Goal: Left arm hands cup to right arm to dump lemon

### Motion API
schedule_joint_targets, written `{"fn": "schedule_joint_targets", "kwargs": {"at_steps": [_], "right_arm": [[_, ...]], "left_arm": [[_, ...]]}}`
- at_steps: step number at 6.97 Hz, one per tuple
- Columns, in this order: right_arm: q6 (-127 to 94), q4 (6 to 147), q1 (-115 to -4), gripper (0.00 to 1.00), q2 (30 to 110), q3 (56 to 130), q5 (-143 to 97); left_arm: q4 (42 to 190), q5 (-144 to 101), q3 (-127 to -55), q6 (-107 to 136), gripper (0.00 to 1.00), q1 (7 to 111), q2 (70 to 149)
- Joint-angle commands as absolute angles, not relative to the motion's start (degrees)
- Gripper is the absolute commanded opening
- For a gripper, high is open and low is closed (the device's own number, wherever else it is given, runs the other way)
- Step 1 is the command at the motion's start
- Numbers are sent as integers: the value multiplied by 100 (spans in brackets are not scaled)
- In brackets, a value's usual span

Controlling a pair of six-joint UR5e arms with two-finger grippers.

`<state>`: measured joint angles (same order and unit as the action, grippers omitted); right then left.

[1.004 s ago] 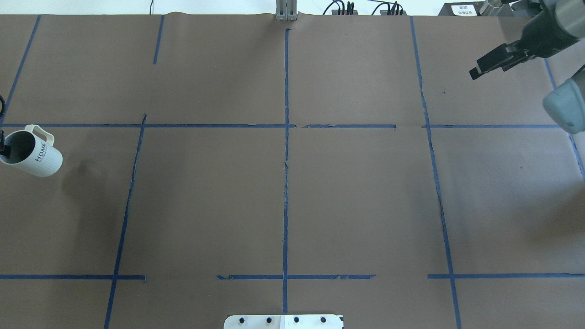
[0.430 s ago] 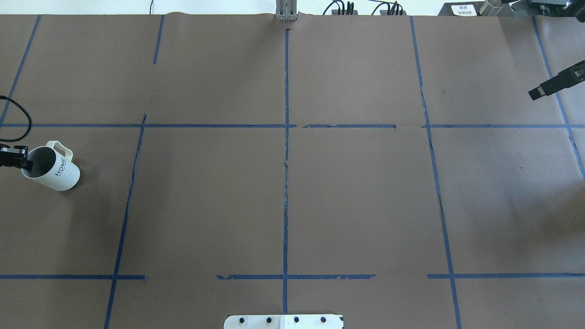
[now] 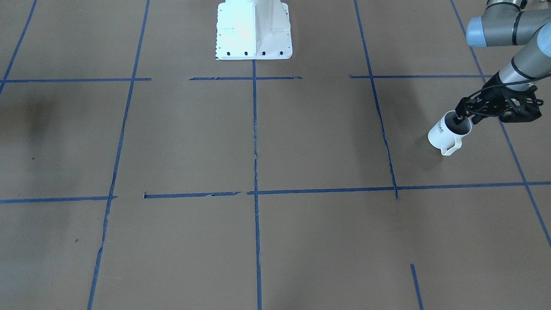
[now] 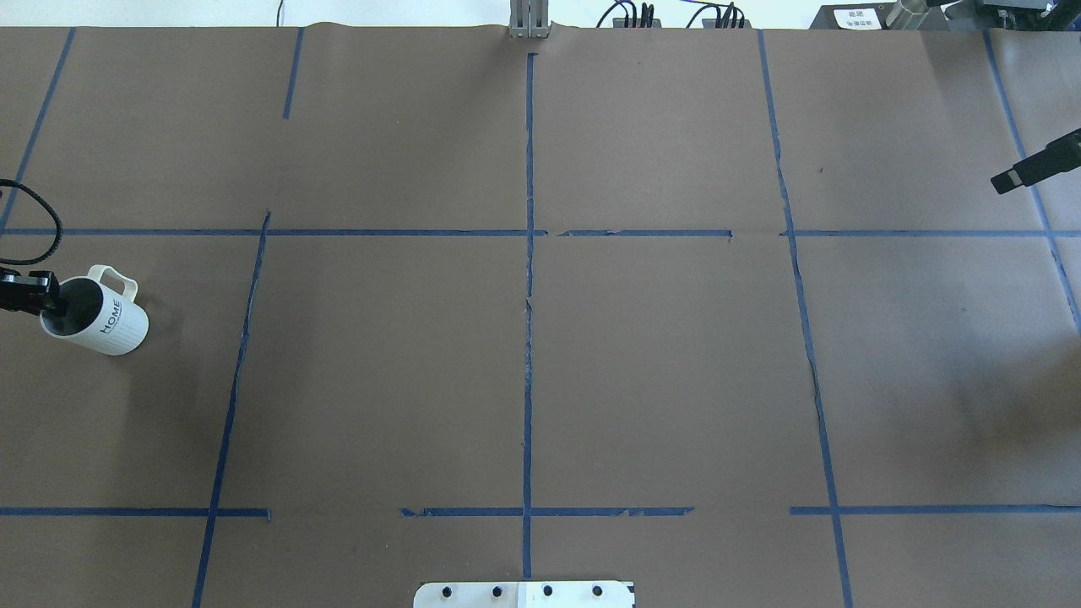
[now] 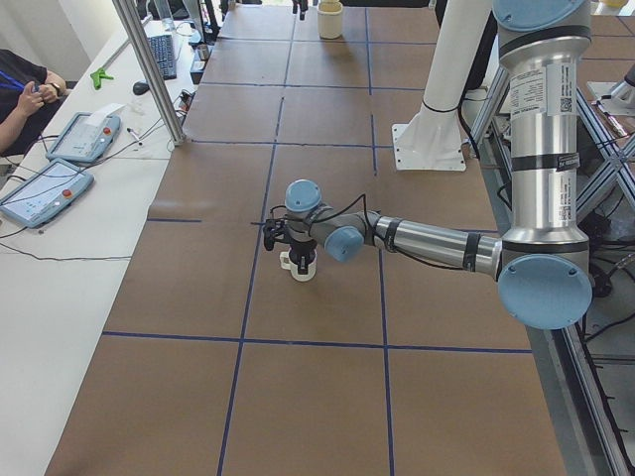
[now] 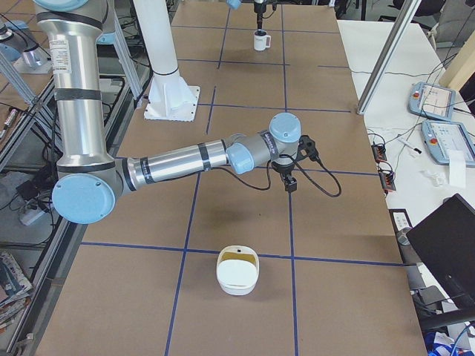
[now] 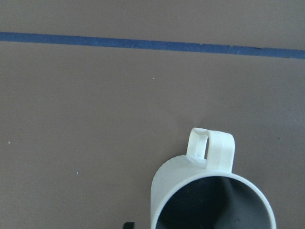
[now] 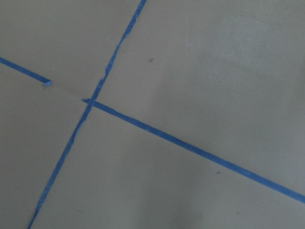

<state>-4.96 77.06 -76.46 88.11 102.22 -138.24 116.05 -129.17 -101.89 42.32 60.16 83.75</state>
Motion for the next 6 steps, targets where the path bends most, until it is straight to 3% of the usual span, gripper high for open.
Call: {"fn": "schedule_joint_targets", "kwargs": {"at_steps": [1, 4, 6], "right_arm": [[-449, 7664, -7795, 100, 9147, 10292, -13633], [313, 7813, -8234, 100, 9465, 10292, -13702], [1068, 8338, -8707, 100, 9745, 10266, -13728]], "left_arm": [[10728, -13218, -10248, 2497, 100, 6763, 8358], [8472, -13342, -10527, -441, 100, 8275, 8385], [8059, -13368, -10582, -1203, 100, 9145, 7923]]}}
